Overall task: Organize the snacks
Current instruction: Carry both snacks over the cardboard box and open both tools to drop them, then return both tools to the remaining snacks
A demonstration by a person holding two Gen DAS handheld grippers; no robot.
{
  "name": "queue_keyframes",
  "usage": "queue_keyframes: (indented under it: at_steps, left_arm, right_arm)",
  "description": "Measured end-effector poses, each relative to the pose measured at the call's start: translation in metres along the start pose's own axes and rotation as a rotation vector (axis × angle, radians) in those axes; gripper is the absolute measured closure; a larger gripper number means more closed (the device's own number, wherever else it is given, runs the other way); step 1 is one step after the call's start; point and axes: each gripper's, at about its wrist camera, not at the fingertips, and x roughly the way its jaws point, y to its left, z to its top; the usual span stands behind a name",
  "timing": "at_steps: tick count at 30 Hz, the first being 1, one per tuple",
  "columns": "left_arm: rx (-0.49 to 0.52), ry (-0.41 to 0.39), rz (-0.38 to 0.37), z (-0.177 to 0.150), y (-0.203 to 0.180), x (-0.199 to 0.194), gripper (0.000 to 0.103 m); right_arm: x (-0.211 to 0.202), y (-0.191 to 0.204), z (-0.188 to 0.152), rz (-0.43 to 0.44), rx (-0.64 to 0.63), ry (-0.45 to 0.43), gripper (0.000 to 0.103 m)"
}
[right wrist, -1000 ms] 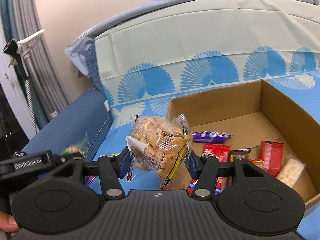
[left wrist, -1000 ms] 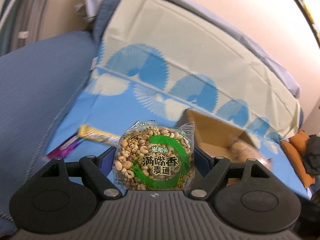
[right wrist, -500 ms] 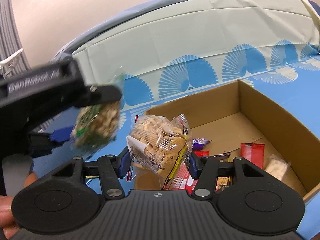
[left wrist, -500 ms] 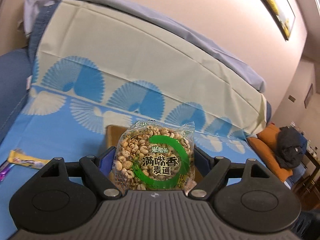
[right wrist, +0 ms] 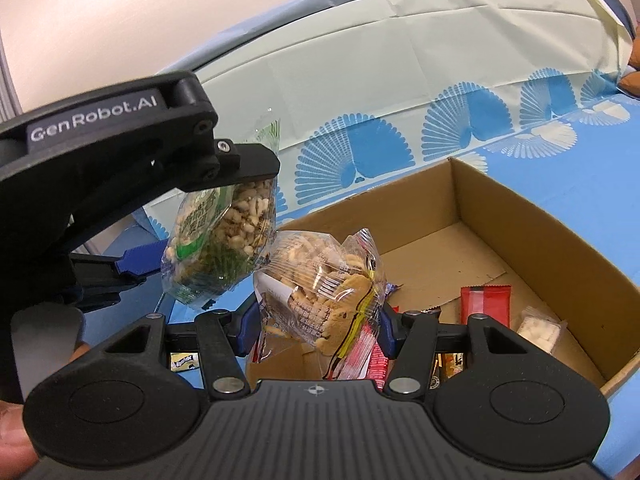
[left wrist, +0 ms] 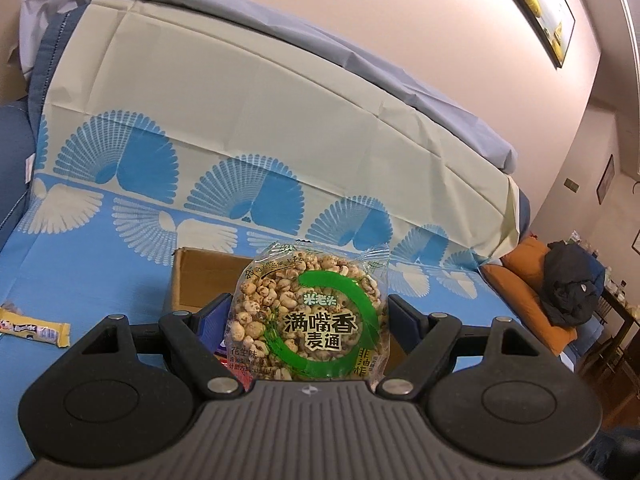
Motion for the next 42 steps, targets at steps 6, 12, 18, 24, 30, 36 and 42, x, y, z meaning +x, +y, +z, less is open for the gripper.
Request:
queue_keyframes:
  at_steps: [6,12,18,24,30,36,42]
  left_arm:
    - [0.020,-0.003,-0.008,0.002,-0.003,-0.005,0.012]
    - [0.030,-0.080,0.009,-0.003,0.016,-0.033,0.017]
    - [0.021,-0.070,0.130,-0.029,0.085,-0.069,0.066]
    - [0.036,0.025,0.405,-0.072,0.174,-0.094,0.080]
    - [-0.006,0.054,0.514,-0.087,0.227,-0.094,0.079]
    - [0.137,0.036,0.612,-0.085,0.232,-0.049,0.062]
    - [0.237,0.053,0.693,-0.092,0.239,-0.009,0.026]
  right_arm:
    - [0.003,-0.003,0.000,-0.065,-0.003,0.009,0.015]
    - [0.004,-0.006,-0.004,-0.106,-0.029,0.016,0.016]
    - [0.007,-0.004,-0.009,-0.126,-0.043,0.027,0.016]
    - [0.007,0.011,-0.016,-0.083,-0.116,0.019,0.058]
    - [0.007,0.040,-0.028,0.038,-0.205,0.017,0.072]
    - [0.011,0.065,-0.041,0.163,-0.263,0.050,0.070]
    - [0.015,0.084,-0.054,0.226,-0.328,0.077,0.066]
